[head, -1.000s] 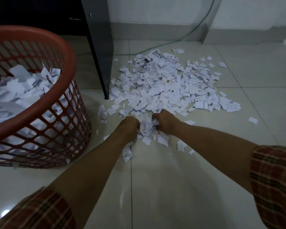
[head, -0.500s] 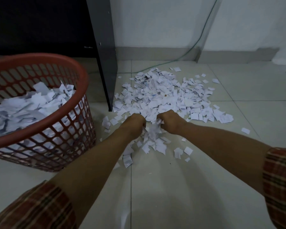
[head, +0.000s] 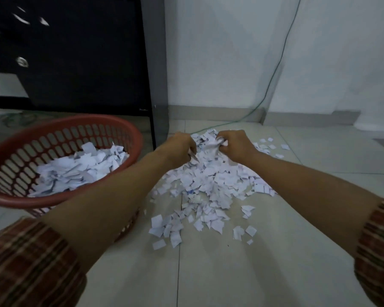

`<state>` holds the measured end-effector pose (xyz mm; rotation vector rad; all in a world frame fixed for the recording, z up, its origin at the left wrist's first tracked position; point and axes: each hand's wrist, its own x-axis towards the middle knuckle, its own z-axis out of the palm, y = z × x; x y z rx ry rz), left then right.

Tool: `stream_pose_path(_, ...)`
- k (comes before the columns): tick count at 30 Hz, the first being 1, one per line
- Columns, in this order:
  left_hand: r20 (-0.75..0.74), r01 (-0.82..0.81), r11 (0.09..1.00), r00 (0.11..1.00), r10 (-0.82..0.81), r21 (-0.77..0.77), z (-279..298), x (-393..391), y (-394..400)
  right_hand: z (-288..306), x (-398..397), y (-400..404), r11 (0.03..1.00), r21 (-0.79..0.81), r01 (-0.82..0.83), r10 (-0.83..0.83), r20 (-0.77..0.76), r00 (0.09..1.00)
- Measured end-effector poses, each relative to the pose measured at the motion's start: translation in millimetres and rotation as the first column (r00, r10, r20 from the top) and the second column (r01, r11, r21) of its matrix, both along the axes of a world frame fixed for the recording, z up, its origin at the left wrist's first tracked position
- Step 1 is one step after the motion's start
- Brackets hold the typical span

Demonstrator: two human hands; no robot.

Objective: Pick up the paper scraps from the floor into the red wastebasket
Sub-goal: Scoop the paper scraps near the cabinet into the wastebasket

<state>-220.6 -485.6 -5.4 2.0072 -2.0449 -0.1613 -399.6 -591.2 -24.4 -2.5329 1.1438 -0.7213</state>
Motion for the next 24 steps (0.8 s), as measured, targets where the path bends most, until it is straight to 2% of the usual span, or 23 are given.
stream_pose_path(5,0.019,-0.054,0.994,0.998,0.056,-0.091,54.2,38.0,16.8,49.3,26.7,8.2,0.999,-0.041,-0.007,0.012,0.130,0.991)
stream_pose_path(10,0.026,-0.102,0.988,0.994,0.106,-0.117,85.2,79.3,51.7,73.7,75.5,30.5,0.998,-0.038,-0.045,0.052,0.212,0.976)
stream_pose_path(15,0.044,-0.228,0.967,0.971,0.234,-0.116,82.2,134.8,86.4,81.2,135.9,68.9,0.981,-0.063,-0.182,0.192,0.213,0.958)
stream_pose_path(19,0.056,-0.286,0.958,0.956,0.287,-0.023,68.5,165.4,114.4,78.6,179.6,100.1,0.950,-0.049,-0.307,0.311,0.200,0.929)
stream_pose_path(24,0.170,-0.402,0.914,0.905,0.389,0.051,50.2,208.6,142.3,66.5,224.4,128.6,0.918,0.030,-0.396,0.384,0.181,0.905)
